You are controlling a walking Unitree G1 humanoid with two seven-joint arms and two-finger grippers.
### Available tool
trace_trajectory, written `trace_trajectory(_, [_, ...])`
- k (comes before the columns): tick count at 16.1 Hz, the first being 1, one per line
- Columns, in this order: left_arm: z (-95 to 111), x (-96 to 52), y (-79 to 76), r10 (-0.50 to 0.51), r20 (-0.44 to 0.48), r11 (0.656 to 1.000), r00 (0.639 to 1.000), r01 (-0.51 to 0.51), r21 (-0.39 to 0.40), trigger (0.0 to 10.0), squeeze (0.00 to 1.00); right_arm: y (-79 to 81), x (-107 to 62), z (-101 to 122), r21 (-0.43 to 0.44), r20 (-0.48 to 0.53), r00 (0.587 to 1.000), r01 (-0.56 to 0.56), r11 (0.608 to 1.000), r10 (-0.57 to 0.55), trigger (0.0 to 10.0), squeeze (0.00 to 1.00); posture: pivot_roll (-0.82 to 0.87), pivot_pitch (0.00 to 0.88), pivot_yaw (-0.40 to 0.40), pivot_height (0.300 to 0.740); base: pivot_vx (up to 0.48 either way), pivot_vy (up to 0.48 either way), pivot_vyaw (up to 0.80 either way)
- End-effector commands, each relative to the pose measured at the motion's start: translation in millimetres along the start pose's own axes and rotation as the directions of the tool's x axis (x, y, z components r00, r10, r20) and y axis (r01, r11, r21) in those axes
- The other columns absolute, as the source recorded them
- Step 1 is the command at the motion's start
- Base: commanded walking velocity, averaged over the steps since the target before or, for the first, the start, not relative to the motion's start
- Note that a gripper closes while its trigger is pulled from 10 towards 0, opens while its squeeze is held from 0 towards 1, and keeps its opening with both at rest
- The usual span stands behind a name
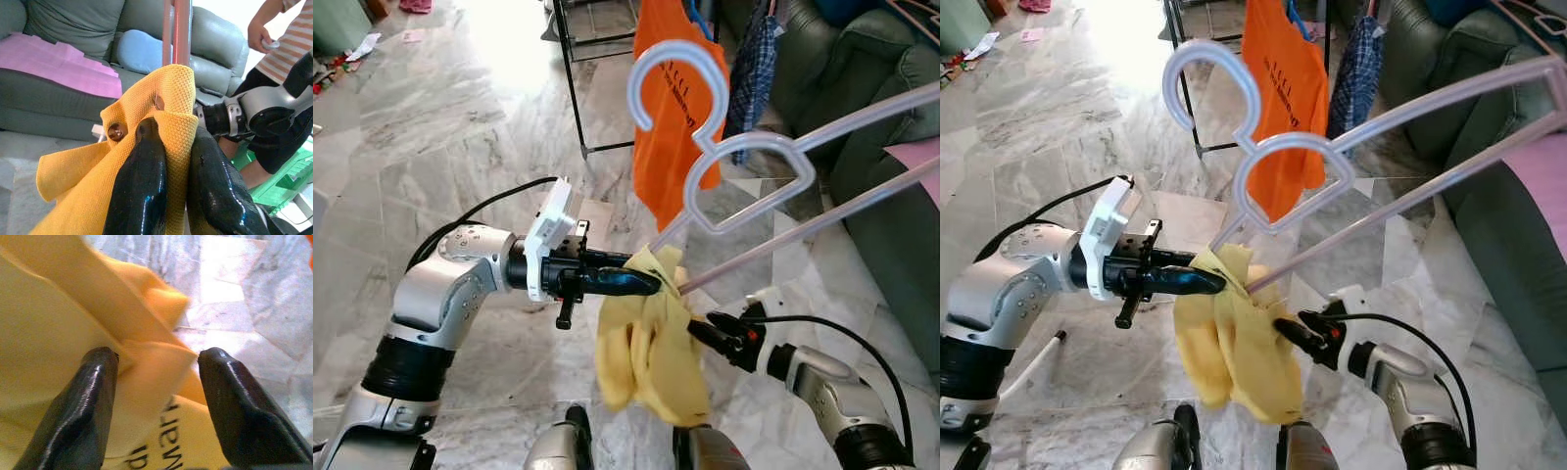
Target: Hang hanger
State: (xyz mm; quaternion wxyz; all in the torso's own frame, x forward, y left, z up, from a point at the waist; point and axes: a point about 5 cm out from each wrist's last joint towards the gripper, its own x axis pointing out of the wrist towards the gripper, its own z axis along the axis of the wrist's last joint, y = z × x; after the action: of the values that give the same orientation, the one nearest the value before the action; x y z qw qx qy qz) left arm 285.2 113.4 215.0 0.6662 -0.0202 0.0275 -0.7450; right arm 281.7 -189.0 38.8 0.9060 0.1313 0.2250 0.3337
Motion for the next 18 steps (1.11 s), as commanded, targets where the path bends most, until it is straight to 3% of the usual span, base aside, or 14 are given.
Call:
trace_trajectory(1, [12.6,-1.4,-3.6,-0.012,0.021,0.999,1.000,0.011,0.046,10.0,0.00,-4.2,-4.1,-9.8,0.024,-0.004,0.999,0.045,0.999,-0.045,0.0,0.00,-0.14,0.269,0.068,0.740,0.000,0.000,0.00])
trace_trajectory(6, [15.5,-0.8,-5.5,-0.008,0.025,0.999,1.000,0.007,0.045,10.0,0.00,-6.8,-1.4,-15.0,0.022,-0.001,0.998,0.070,0.997,-0.070,0.0,0.00,-0.13,0.267,0.068,0.740,0.000,0.000,0.00])
trace_trajectory(10, [12.2,-2.0,-6.9,-0.007,0.010,0.999,1.000,0.007,0.032,10.0,0.00,-9.3,-2.6,-5.3,-0.013,0.045,0.997,0.059,0.998,-0.058,0.0,0.00,-0.13,0.269,0.068,0.740,0.000,0.000,0.00])
trace_trajectory(13, [12.2,-2.7,-7.2,-0.005,0.006,1.000,1.000,0.005,0.031,10.0,0.00,-3.3,-8.1,-6.1,-0.138,0.002,1.000,-0.008,0.990,0.008,0.4,0.00,-0.13,0.268,0.067,0.740,0.000,0.000,0.00])
trace_trajectory(14, [12.1,-3.2,-7.1,-0.004,0.005,0.999,1.000,0.004,0.032,10.0,0.00,-3.8,-8.8,-6.6,-0.152,-0.001,1.000,0.009,0.988,-0.009,10.0,0.98,-0.13,0.269,0.066,0.740,0.000,0.000,0.00])
trace_trajectory(16, [12.4,-4.4,-6.7,-0.001,0.003,1.000,1.000,0.001,0.031,10.0,0.00,0.7,-13.5,-11.2,-0.225,-0.054,0.998,-0.042,0.973,0.031,10.0,1.00,-0.13,0.271,0.069,0.740,0.000,0.000,0.00])
trace_trajectory(17, [12.5,-5.7,-6.7,-0.003,-0.002,1.000,1.000,0.003,0.031,10.0,0.00,-1.2,-24.9,-14.8,-0.352,-0.144,0.989,-0.083,0.932,0.033,10.0,1.00,-0.13,0.273,0.074,0.740,0.000,0.000,0.00])
trace_trajectory(18, [12.4,-6.2,-6.8,-0.004,-0.004,1.000,1.000,0.004,0.029,10.0,0.00,-3.6,-29.2,-14.0,-0.391,-0.165,0.986,-0.084,0.916,0.019,10.0,1.00,-0.13,0.274,0.076,0.740,0.000,0.000,0.00])
